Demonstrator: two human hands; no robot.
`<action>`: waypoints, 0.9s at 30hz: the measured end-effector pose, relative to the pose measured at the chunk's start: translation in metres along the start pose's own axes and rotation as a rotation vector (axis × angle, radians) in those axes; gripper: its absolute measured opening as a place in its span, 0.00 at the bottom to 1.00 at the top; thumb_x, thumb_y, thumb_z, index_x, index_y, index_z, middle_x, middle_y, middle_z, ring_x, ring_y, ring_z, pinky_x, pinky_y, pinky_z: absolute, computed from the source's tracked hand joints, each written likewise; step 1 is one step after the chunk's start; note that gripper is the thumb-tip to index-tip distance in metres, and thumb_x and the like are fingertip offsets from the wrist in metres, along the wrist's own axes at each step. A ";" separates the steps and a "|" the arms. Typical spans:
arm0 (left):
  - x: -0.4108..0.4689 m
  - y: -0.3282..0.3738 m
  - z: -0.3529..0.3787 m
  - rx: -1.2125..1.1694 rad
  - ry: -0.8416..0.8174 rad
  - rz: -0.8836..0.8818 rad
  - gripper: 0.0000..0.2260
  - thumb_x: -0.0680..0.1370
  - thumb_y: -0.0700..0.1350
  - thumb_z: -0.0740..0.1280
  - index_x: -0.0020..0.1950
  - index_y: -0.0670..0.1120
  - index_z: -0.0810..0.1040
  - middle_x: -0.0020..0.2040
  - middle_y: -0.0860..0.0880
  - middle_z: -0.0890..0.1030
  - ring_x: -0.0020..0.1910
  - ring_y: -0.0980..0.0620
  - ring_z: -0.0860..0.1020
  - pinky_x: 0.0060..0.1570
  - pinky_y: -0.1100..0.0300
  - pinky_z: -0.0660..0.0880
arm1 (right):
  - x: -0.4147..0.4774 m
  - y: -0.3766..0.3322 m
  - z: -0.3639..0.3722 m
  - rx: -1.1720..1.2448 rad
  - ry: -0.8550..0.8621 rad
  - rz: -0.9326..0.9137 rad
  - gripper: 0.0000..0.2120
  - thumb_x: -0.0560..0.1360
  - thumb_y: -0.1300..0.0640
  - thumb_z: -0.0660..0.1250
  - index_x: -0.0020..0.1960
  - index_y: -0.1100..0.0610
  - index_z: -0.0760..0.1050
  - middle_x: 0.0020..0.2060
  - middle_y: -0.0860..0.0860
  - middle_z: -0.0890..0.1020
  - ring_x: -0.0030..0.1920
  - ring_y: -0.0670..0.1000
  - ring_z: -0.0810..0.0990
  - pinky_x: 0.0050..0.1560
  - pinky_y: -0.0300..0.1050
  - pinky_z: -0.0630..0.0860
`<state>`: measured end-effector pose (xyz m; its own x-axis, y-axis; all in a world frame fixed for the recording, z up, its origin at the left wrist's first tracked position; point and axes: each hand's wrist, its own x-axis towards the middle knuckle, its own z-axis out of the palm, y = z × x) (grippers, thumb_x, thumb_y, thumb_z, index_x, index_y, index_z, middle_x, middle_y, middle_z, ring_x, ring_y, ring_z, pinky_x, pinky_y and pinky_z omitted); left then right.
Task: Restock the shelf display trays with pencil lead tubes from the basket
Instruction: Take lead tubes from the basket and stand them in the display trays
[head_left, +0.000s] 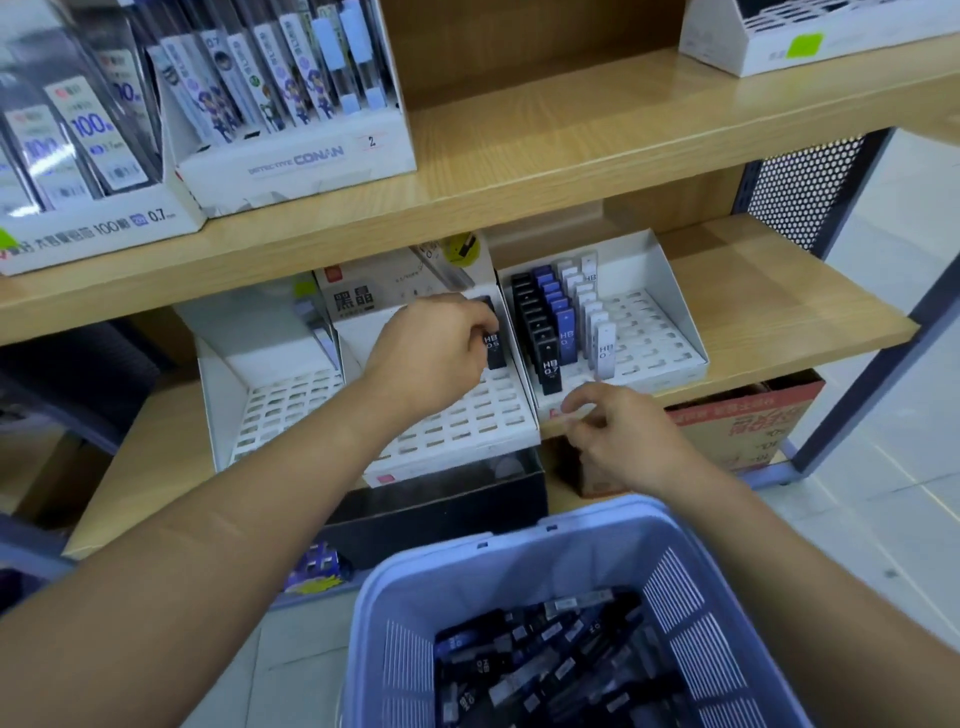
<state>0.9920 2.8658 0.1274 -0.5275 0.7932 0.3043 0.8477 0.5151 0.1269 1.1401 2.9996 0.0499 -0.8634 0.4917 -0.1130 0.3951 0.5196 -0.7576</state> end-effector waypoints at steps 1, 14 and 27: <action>-0.009 0.007 -0.006 -0.027 -0.064 -0.004 0.12 0.77 0.41 0.62 0.57 0.50 0.81 0.52 0.52 0.82 0.47 0.53 0.76 0.49 0.61 0.72 | -0.004 0.003 -0.006 -0.059 -0.066 -0.003 0.05 0.77 0.56 0.67 0.52 0.50 0.78 0.44 0.49 0.82 0.45 0.51 0.80 0.50 0.42 0.76; -0.203 0.015 0.150 -0.141 -0.903 -0.204 0.15 0.76 0.40 0.61 0.60 0.51 0.79 0.59 0.48 0.80 0.56 0.47 0.77 0.54 0.59 0.73 | -0.088 0.123 0.089 -0.579 -0.712 0.076 0.15 0.77 0.55 0.62 0.63 0.57 0.74 0.60 0.58 0.79 0.60 0.60 0.77 0.57 0.47 0.73; -0.260 0.006 0.258 -0.133 -0.799 -0.424 0.28 0.78 0.40 0.63 0.76 0.44 0.57 0.73 0.44 0.61 0.70 0.43 0.63 0.63 0.51 0.71 | -0.072 0.188 0.172 -0.610 -0.569 0.091 0.39 0.78 0.59 0.64 0.80 0.52 0.44 0.79 0.50 0.46 0.79 0.54 0.46 0.72 0.57 0.63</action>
<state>1.1196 2.7470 -0.1948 -0.6361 0.5605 -0.5304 0.5474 0.8122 0.2018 1.2223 2.9421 -0.1949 -0.7816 0.2078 -0.5881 0.4303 0.8623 -0.2671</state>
